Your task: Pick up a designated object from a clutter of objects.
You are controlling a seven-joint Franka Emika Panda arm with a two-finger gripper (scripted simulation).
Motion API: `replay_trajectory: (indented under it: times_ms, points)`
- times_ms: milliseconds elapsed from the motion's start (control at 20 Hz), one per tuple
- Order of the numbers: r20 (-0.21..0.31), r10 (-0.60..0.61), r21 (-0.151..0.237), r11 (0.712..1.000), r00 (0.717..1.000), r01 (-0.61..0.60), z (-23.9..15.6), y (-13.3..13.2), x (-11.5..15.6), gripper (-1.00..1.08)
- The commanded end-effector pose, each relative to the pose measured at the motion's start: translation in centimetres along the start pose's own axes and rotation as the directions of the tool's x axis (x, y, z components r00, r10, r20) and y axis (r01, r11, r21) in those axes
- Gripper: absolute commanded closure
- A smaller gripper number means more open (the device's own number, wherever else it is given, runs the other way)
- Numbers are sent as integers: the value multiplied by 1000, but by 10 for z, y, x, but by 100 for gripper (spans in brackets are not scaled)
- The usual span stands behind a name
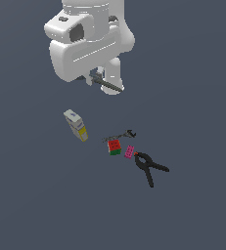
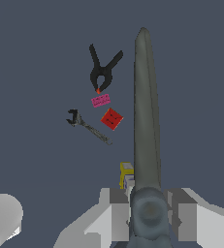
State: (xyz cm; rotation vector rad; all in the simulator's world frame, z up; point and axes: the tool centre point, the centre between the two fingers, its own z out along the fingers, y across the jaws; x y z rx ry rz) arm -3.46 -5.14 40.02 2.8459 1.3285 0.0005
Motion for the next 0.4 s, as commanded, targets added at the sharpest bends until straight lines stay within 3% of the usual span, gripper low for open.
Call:
replay_trajectory:
  times_ms: [0, 350]
  points:
    - [0, 0, 1, 1000, 1000, 0, -10, -1, 5, 108]
    - [0, 0, 1, 1000, 1000, 0, -20, -1, 10, 108]
